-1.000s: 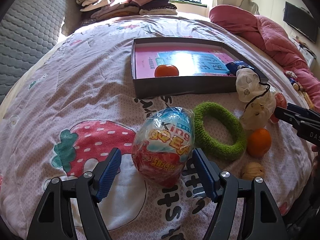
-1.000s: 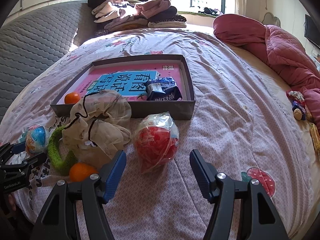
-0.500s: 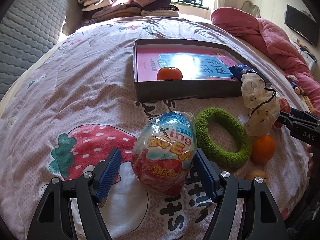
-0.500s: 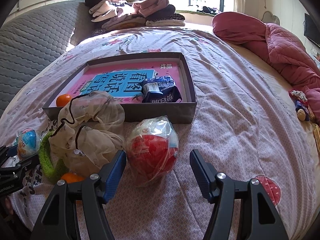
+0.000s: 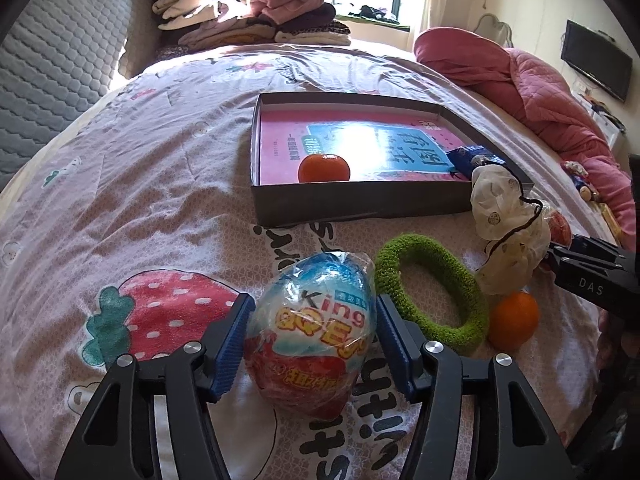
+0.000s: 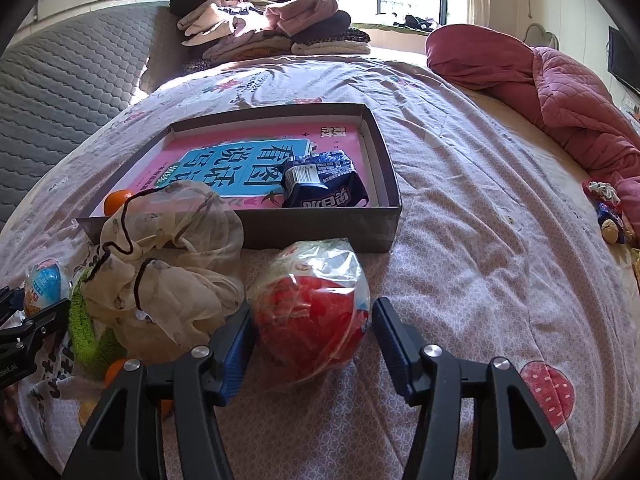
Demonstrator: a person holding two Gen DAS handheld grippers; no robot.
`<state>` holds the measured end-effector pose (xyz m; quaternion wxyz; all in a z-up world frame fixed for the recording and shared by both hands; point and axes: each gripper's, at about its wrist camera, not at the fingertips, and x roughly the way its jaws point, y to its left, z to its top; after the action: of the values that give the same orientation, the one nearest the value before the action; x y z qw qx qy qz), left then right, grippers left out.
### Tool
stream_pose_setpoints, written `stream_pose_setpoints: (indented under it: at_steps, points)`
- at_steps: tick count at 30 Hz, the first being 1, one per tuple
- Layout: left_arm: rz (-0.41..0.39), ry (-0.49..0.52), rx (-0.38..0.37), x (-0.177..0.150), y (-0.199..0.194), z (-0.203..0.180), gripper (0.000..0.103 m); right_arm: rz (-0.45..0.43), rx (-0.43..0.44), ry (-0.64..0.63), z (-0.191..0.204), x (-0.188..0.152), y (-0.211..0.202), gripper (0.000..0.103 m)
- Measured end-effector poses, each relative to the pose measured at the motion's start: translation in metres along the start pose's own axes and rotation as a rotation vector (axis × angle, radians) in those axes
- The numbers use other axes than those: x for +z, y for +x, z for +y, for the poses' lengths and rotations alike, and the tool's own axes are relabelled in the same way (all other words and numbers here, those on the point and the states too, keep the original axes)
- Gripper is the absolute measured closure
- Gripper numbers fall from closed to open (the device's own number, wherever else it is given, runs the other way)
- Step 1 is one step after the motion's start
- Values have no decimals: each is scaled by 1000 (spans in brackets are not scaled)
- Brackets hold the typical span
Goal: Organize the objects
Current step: 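Grasp the Kinder egg with the left tool while the right tool grasps the red netted bag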
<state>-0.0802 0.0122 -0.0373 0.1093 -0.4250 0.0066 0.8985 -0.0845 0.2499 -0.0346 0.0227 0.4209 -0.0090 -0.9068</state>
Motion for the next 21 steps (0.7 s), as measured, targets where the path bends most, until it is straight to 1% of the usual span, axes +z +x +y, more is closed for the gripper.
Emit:
stream_pose_setpoints:
  at_steps: [3, 8, 11, 21]
  points:
    - [1, 5, 1, -1, 1, -1, 43, 0, 10, -15, 3, -2, 0, 51]
    - [-4, -15, -22, -1, -1, 1, 43, -14, 31, -21, 6, -4, -4, 51]
    - [-10, -17, -23, -1, -2, 0, 43, -23, 30, -23, 7, -3, -8, 51]
    - [-75, 15, 4, -1, -18, -4, 43, -53, 38, -6, 4, 0, -22, 51]
